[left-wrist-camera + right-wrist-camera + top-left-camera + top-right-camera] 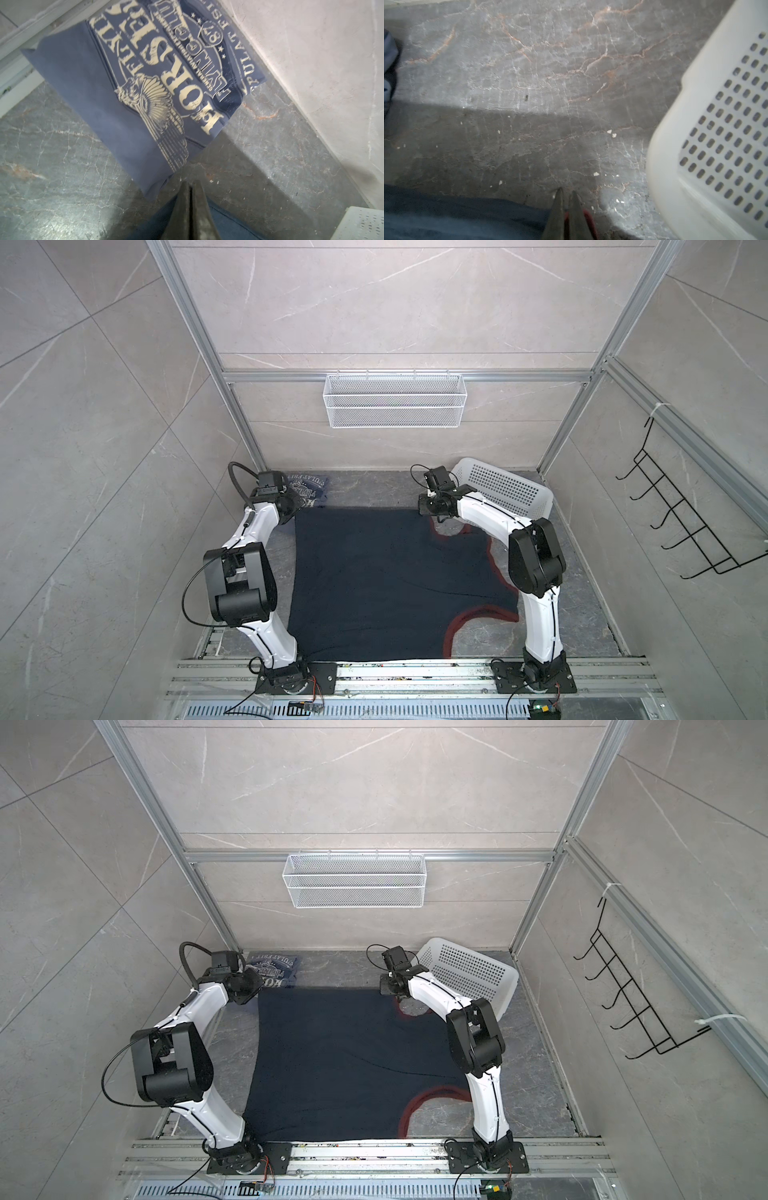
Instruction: Fold and stack the tank tops
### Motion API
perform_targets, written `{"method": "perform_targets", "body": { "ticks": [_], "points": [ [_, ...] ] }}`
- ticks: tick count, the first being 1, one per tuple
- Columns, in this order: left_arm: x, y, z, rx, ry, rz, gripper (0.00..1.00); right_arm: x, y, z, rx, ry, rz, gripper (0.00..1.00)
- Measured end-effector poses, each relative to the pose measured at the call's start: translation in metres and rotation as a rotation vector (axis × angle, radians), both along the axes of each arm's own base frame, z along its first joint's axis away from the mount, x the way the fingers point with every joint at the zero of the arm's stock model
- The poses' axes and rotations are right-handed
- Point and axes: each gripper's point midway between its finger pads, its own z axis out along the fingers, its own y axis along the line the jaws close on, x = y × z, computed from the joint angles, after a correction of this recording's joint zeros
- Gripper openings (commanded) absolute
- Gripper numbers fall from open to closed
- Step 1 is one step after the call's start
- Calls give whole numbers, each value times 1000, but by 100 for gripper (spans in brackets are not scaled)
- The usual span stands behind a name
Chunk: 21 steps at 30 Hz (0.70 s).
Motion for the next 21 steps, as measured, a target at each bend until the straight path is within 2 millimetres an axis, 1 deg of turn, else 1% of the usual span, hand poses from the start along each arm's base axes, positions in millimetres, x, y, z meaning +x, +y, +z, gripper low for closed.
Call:
{"method": "perform_targets", "body": {
  "ticks": [5, 6, 8, 11, 15, 17, 19, 21],
  "points": [
    [11, 18, 19, 3, -30, 28, 0, 22, 12, 27, 25, -66, 9, 0],
    [14, 21, 21, 4, -33, 34, 0, 26, 14, 29, 28, -75, 11, 0],
    [17, 25, 20, 0, -30, 37, 0, 31, 17, 29, 31, -80, 16, 0],
    [14, 24, 14, -13, -10, 29, 0, 33, 20, 23, 27, -67, 22, 0],
    [10, 22, 6, -21, 10, 26, 0, 27, 24, 17, 21, -44, 36, 0],
    [5, 21, 2, -24, 21, 26, 0, 18, 28, 12, 13, -34, 47, 0],
    [-1, 20, 0, -25, 28, 27, 0, 0, 29, 3, 5, -6, 56, 0],
    [-8, 20, 2, -26, 25, 30, 0, -24, 27, -6, -1, 29, 60, 0]
  ]
}}
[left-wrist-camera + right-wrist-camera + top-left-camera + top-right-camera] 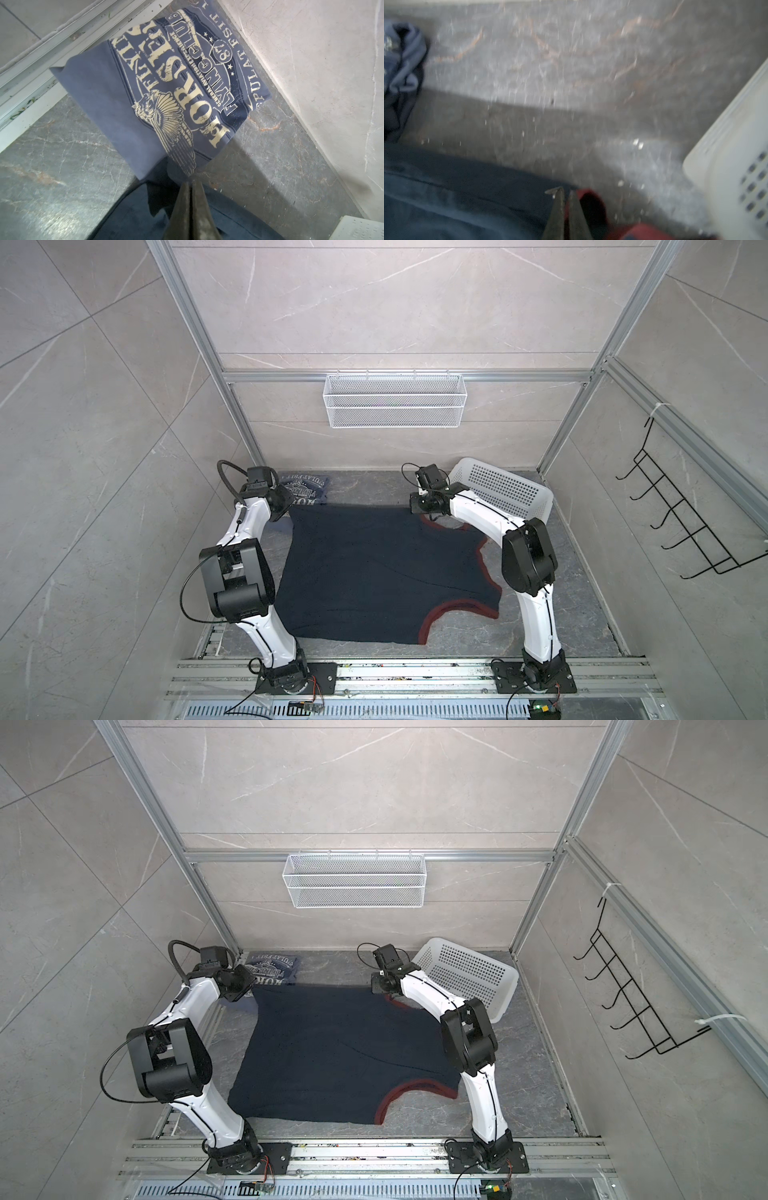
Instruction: Fold and stack the tank tops
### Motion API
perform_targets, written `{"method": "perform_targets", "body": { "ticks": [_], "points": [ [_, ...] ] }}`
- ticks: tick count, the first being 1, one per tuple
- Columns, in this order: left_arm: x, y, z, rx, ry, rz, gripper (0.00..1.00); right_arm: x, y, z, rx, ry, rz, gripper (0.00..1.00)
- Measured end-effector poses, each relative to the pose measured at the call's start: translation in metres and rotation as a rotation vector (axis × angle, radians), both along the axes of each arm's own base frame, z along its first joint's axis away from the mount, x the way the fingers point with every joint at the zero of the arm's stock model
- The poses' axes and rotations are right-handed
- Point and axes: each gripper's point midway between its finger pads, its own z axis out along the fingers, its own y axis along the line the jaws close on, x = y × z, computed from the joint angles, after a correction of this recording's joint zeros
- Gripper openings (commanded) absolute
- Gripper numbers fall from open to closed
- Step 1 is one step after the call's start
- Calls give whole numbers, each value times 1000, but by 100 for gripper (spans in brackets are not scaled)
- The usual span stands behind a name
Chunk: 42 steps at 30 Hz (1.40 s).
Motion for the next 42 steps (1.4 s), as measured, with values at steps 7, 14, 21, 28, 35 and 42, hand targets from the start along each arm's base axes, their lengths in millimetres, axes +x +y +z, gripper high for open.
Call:
{"method": "perform_targets", "body": {
  "ticks": [7, 14, 21, 28, 35, 42],
  "points": [
    [-35, 3, 4, -6, -37, 36, 0, -58, -5, 4, 33, 14, 0, 0],
    [-73, 11, -22, -25, -6, 95, 0, -107, -3, -2, 70, 22, -1, 0],
    [-103, 14, -48, -32, 25, 160, 0, -148, 4, -27, 48, 59, -1, 2],
    [-146, 11, -85, -52, 102, 245, 15, -167, -5, -46, 31, 90, -55, 42],
    [-164, 21, -89, -31, 165, 327, 61, -159, -33, -18, 14, 40, -144, 53],
    [-145, 8, -7, 23, -8, 271, 67, -123, -86, 21, 29, -30, -297, 53]
  ]
}}
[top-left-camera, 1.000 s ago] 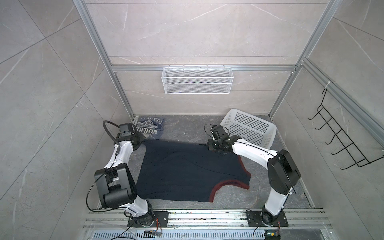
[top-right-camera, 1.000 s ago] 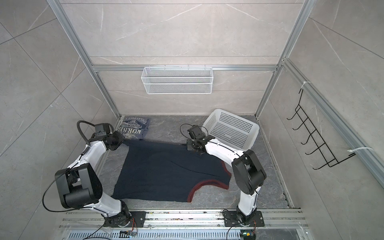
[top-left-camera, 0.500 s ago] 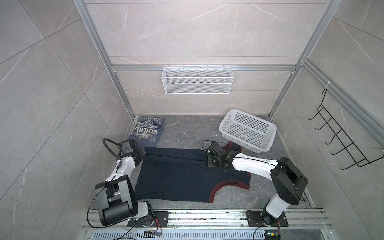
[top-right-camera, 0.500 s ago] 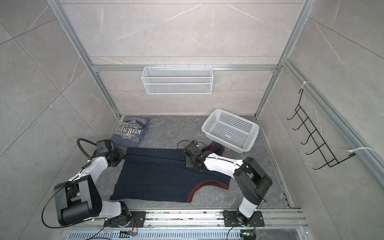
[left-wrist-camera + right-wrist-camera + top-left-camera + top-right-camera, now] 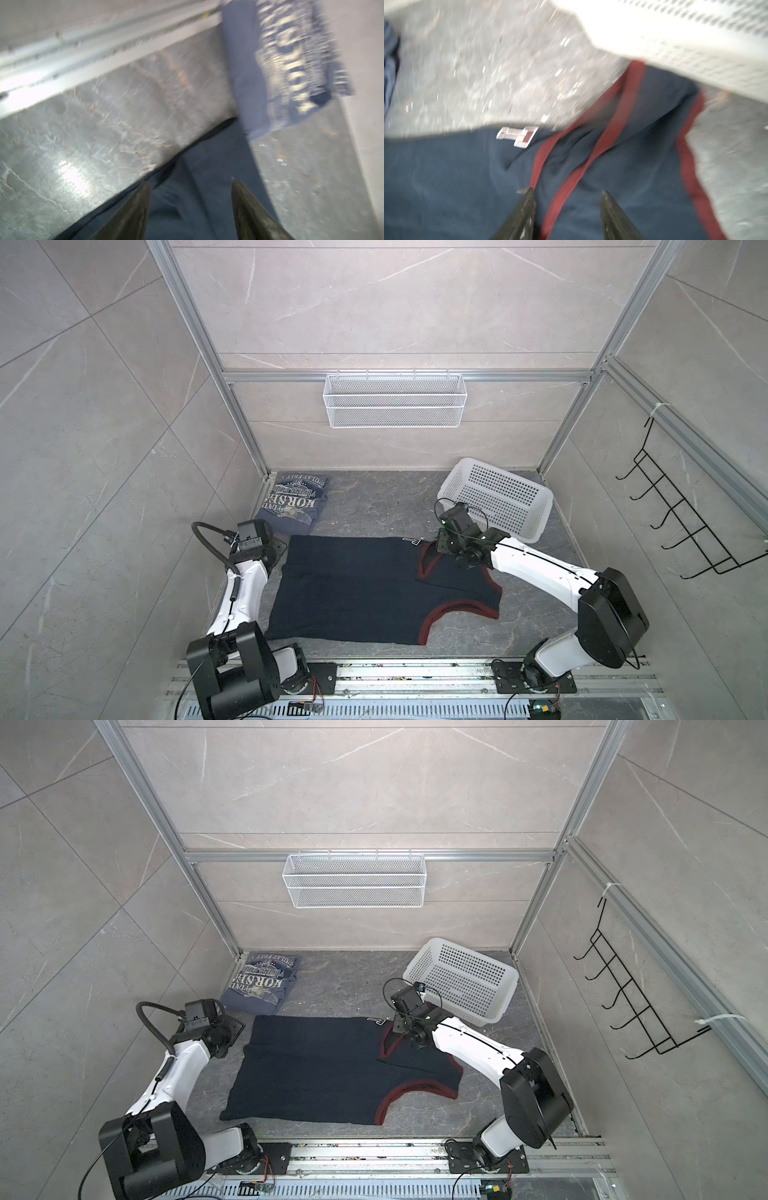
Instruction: Fold and stack the tank tops
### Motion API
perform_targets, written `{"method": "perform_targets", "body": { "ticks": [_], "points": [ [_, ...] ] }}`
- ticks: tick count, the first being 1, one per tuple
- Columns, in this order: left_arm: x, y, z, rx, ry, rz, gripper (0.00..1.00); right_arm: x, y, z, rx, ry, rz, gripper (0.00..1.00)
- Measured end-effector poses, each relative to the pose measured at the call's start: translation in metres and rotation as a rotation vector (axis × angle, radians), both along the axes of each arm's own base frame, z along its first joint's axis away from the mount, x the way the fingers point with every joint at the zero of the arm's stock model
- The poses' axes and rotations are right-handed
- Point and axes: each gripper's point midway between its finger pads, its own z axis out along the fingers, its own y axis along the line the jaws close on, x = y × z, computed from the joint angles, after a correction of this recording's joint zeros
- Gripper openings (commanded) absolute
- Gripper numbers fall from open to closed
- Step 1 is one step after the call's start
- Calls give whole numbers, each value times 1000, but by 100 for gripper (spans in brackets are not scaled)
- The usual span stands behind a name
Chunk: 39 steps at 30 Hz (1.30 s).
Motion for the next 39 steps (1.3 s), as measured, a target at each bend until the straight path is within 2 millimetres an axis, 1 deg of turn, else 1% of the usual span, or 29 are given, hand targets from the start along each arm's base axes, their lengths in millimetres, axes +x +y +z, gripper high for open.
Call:
{"method": "perform_targets", "body": {
  "ticks": [1, 2, 3, 4, 5, 6, 7, 8, 9, 10, 12, 13, 16, 19, 23, 25, 28, 30, 33, 36, 39],
  "points": [
    [11, -14, 15, 8, -35, -52, 67, 1, -4, 0, -4, 3, -9, 53],
    [19, -26, 24, 9, -59, -97, 67, 2, -6, -1, -7, 7, -13, 53],
    [28, -47, 32, 8, -76, -168, 67, 1, -9, -2, -11, 13, -17, 53],
    [37, -72, 35, 3, -81, -248, 67, 1, -10, -3, -11, 18, -18, 53],
    [43, -95, 34, -2, -74, -318, 67, 1, -11, -3, -11, 19, -20, 53],
    [48, -120, 29, -10, -58, -390, 67, 1, -11, -4, -10, 23, -22, 53],
    [51, -147, 19, -22, -33, -467, 67, 2, -13, -5, -12, 27, -26, 53],
    [53, -168, 9, -33, -8, -527, 67, 2, -14, -7, -14, 31, -30, 53],
    [51, -192, -6, -46, 29, -592, 67, 3, -16, -9, -15, 37, -36, 53],
    [48, -211, -20, -61, 63, -643, 68, 4, -19, -11, -17, 43, -42, 53],
    [38, -236, -50, -86, 140, -713, 68, 7, -24, -16, -21, 54, -56, 53],
    [34, -243, -63, -98, 168, -732, 68, 8, -27, -18, -23, 60, -63, 52],
    [22, -247, -94, -124, 237, -741, 68, 11, -33, -25, -30, 78, -81, 52],
    [13, -242, -114, -132, 274, -727, 69, 12, -36, -29, -34, 92, -89, 52],
    [13, -238, -114, -132, 228, -712, 69, 16, -34, -32, -33, 100, -89, 52],
    [9, -232, -115, -137, 201, -701, 69, 20, -33, -32, -34, 102, -90, 51],
    [-1, -212, -114, -146, 160, -655, 69, 27, -31, -32, -38, 104, -94, 50],
    [-10, -194, -113, -146, 144, -609, 72, 33, -28, -32, -46, 105, -93, 50],
    [-22, -175, -113, -146, 131, -561, 72, 45, -22, -33, -53, 112, -90, 48],
    [-24, -170, -113, -147, 132, -546, 72, 56, -13, -37, -75, 126, -83, 47],
    [-24, -168, -113, -141, 134, -541, 72, 68, 2, -40, -105, 140, -66, 47]
  ]
}}
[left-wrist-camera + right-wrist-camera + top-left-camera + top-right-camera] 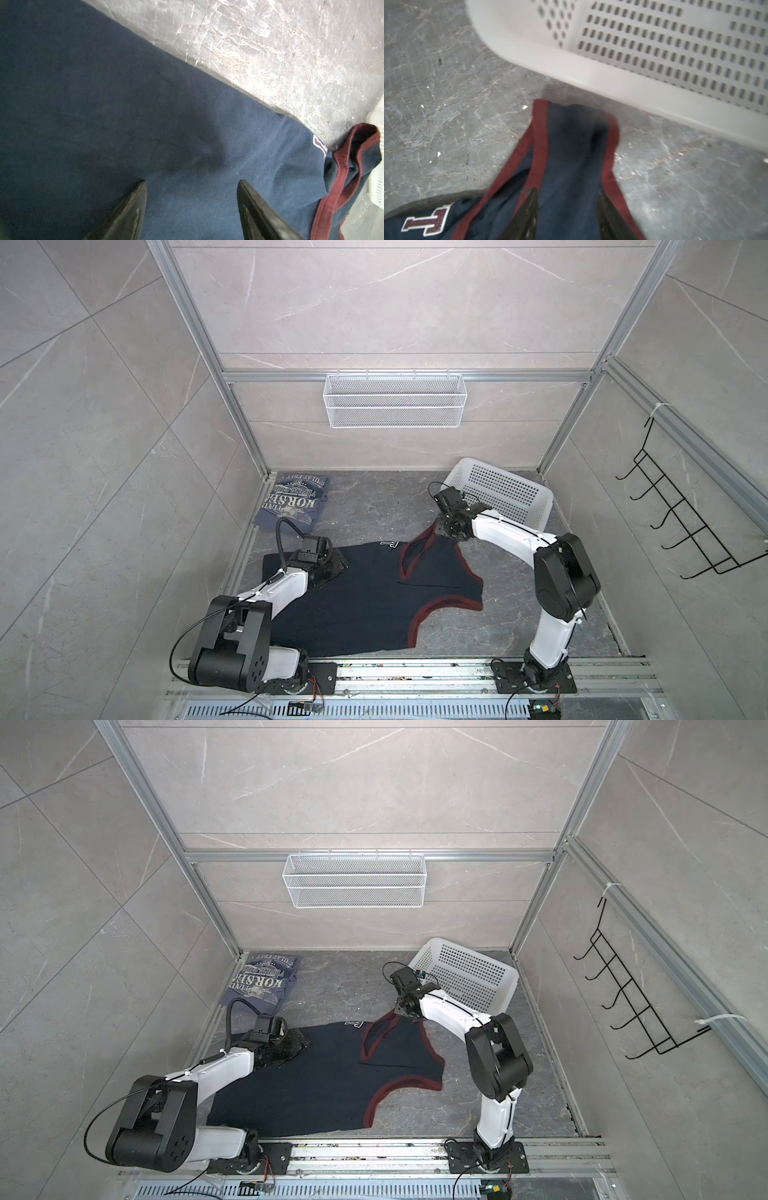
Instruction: Fold and stack the tank tops
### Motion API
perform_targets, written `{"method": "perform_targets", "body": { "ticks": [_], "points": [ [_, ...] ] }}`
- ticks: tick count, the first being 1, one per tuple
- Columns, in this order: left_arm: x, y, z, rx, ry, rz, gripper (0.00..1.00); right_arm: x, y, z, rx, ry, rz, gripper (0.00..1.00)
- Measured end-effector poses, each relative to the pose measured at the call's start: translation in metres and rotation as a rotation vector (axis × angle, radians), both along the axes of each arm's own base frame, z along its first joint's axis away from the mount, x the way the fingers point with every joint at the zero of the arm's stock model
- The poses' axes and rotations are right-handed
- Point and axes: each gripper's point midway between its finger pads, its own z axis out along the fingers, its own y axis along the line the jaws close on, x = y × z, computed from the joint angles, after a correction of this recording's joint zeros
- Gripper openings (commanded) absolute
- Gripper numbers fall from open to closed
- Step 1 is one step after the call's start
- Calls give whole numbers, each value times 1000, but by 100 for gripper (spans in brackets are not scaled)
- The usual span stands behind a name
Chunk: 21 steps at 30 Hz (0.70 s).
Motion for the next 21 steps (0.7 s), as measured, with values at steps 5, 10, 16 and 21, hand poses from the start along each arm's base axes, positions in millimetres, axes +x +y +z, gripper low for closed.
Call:
{"method": "perform_targets", "body": {
  "ticks": [5, 10, 16, 21],
  "points": [
    [-1, 2, 1, 5, 1, 7, 72, 20, 23, -5, -66, 12, 19, 43],
    [-6, 9, 0, 17, 8, 28, 72, 35, 24, -17, -153, 43, 3, 39],
    [-9, 12, 0, 26, 8, 37, 72, 45, 20, -32, -230, 80, -14, 38],
    [-9, 12, 0, 27, 8, 38, 72, 53, 21, -40, -264, 96, -15, 35]
  ]
}}
